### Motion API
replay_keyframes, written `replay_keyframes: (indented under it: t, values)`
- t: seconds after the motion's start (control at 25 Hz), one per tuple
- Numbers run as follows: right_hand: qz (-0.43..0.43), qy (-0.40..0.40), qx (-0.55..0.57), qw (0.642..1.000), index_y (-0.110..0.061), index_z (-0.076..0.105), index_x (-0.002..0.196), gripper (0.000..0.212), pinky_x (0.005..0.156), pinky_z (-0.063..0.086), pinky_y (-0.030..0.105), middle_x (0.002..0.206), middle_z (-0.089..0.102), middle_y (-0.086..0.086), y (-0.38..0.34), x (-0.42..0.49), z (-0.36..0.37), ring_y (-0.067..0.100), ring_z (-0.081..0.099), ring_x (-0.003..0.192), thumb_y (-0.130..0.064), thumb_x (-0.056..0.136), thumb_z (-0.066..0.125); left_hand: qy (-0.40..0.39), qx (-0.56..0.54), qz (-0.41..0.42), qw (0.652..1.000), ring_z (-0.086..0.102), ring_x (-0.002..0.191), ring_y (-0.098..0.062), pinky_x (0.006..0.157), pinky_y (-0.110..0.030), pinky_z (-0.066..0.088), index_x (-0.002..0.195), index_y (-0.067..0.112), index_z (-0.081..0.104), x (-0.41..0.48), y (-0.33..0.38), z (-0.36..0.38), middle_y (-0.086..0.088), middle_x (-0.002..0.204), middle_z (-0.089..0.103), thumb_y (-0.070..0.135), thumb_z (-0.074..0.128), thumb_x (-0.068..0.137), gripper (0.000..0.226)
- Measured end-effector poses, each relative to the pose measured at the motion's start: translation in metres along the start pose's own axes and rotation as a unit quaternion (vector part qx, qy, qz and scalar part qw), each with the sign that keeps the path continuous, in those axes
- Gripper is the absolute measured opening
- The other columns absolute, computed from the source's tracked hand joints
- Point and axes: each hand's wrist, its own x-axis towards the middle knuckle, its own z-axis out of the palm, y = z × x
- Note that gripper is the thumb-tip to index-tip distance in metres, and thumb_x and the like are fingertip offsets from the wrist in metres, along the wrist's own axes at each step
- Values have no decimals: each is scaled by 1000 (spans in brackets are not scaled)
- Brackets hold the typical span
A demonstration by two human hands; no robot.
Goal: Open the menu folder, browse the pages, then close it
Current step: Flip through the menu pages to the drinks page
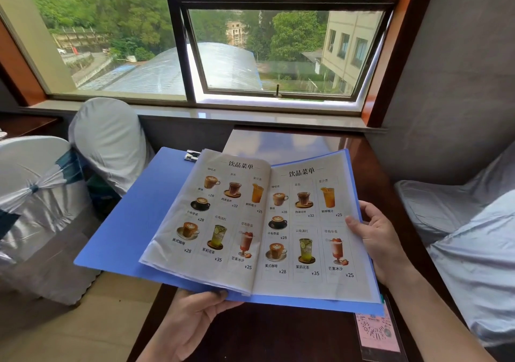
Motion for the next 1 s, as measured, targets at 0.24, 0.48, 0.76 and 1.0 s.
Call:
replay_keyframes:
  t: [0.24, 0.48, 0.76, 1.0]
  values:
    - [-6, 11, 4, 1000, -30, 67, 107, 26, 57, 64, 44, 97, 80, 10, 7, 1, -3, 34, 78, 84, -9, 99, 55, -57, -89, 35, 994, 51, 133, -37, 97, -50, 53, 141, 28, 48, 2, 16, 17, -14, 145, 54, 8, 70, 85, 64]
    - [2, 14, 18, 1000, -28, 69, 111, 24, 62, 65, 47, 103, 79, 10, 20, -2, 0, 35, 77, 89, -13, 101, 54, 75, -100, 52, 991, 61, 123, -32, 83, -43, 60, 138, 24, 53, 15, 11, 29, -11, 139, 61, 19, 57, 93, 45]
    - [4, 35, -10, 999, -20, 67, 117, 22, 60, 64, 39, 101, 80, 8, 20, 0, 0, 29, 78, 85, -14, 102, 52, 16, 24, 4, 1000, 65, 116, -36, 81, -39, 61, 138, 16, 48, 10, 15, 38, -17, 128, 67, 10, 80, 73, 72]
    - [9, 33, -5, 999, -25, 73, 101, 23, 53, 62, 31, 94, 81, 4, 9, -2, 4, 22, 78, 76, -17, 102, 51, -63, 94, -5, 994, 56, 126, -40, 102, -57, 48, 143, 17, 37, 8, 19, 47, -20, 137, 60, 64, 86, 45, 119]
